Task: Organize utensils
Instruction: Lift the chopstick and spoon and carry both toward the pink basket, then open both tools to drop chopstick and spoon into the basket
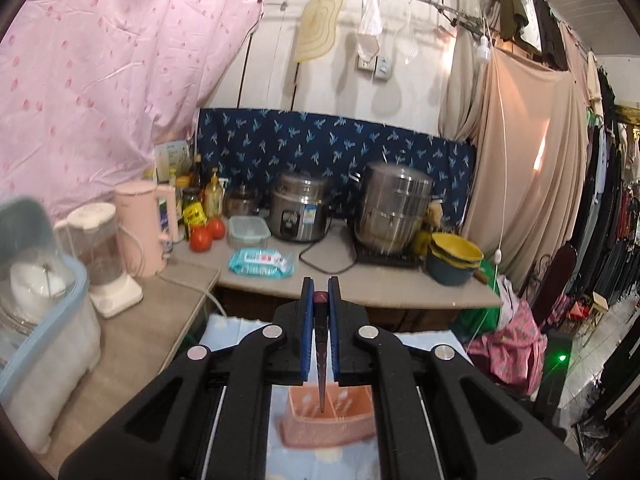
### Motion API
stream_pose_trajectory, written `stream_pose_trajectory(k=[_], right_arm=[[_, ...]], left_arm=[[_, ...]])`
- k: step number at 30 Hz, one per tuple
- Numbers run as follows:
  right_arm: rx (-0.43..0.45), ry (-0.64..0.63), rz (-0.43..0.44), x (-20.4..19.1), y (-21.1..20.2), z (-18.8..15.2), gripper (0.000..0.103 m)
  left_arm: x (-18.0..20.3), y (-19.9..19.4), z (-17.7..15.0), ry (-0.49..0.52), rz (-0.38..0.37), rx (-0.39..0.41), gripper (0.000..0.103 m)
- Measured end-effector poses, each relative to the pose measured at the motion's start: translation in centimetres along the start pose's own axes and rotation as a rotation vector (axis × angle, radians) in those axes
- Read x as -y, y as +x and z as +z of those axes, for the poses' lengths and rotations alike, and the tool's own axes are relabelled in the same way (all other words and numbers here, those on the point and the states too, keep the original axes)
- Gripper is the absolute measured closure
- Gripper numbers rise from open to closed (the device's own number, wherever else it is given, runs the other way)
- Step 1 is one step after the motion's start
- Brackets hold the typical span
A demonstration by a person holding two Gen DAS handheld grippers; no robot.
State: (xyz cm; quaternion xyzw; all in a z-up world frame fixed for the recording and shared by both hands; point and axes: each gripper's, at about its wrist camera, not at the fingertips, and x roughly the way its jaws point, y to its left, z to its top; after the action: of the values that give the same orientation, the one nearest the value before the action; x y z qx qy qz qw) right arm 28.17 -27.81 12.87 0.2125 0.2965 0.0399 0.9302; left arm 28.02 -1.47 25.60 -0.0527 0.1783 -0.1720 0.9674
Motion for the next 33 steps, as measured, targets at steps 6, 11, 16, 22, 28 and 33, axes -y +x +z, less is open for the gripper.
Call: stream_pose_trajectory(k=[6, 11, 16, 22, 28, 33], right_arm=[[-0.043, 0.016, -0.014, 0.7, 3.9, 0.6, 0.096], [-0.101, 0.03, -0.049, 2.1, 6.4, -0.3, 0.096], [-0.119, 0.03, -0.081, 2.8, 7.4, -1.2, 0.092], [-0.075, 0.012, -0.114, 2.6, 6.1, -1.5, 0.068], [-0.063, 0.004, -0.115, 2.4, 3.6, -2.7, 0.062], [-0.068, -0.012, -0.134, 2.2, 1.3, -4.8, 0.06]], left_arm=[[-0.7, 4.0, -0.7, -0.012, 0.019, -0.05, 0.096], [-1.8, 6.9, -3.2, -0.037, 0.032, -0.128, 0.096], [-2.5, 8.4, -4.6, -0.049, 0.06, -0.169, 0.096], [-3.5, 8.2, -5.6, -0.083, 0.137, -0.18, 0.047], [-4.0, 6.7, -6.8, -0.093, 0.154, -0.199, 0.047], [-3.9, 4.7, -8.8, -0.091, 0.156, -0.23, 0.046]])
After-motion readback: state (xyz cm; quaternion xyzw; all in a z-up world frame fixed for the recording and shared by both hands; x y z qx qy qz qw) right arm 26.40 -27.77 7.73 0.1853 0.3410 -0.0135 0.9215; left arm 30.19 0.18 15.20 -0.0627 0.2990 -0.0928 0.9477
